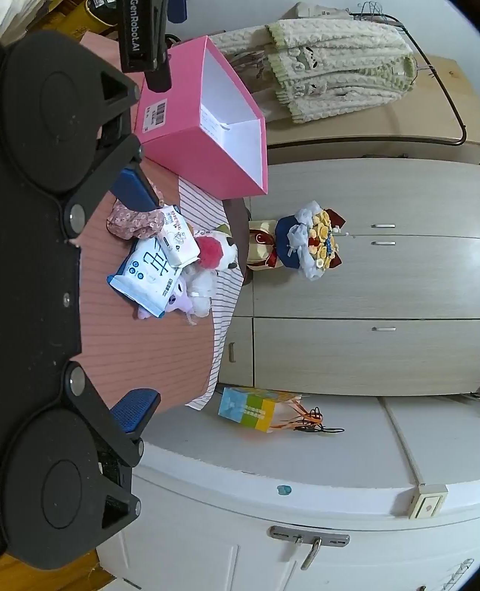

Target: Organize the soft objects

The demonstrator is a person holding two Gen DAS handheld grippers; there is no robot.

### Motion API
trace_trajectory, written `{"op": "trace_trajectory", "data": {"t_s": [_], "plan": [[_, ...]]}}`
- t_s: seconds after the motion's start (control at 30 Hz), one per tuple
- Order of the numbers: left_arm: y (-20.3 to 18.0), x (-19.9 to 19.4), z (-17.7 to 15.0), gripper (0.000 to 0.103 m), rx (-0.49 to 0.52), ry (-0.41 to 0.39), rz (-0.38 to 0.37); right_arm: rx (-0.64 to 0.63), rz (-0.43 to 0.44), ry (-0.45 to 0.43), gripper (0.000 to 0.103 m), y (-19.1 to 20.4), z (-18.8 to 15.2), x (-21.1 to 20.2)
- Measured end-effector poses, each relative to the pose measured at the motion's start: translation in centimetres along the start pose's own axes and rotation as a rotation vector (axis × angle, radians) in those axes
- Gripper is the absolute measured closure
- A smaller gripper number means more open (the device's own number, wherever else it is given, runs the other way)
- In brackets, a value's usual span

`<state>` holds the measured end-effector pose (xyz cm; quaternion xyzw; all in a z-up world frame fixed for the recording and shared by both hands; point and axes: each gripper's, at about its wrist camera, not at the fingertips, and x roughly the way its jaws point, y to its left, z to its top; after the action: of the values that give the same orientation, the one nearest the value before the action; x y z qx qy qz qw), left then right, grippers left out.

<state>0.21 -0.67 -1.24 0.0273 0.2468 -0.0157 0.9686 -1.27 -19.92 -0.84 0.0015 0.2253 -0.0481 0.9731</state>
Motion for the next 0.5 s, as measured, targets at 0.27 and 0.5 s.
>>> {"op": "trace_trajectory", "data": {"t_s": [0.27,0.5], "plan": [[0.00,-0.15,0.17,0.000,0.003,0.014,-0.002,0.002,0.002,0.010,0.000,-0.41,0.46,-0.50],[-0.08,-0.40,0.04,0.000,0.007,0.013,-0.006,0.002,0.004,0.014,0.000,-0.43,0.50,-0.55]]}}
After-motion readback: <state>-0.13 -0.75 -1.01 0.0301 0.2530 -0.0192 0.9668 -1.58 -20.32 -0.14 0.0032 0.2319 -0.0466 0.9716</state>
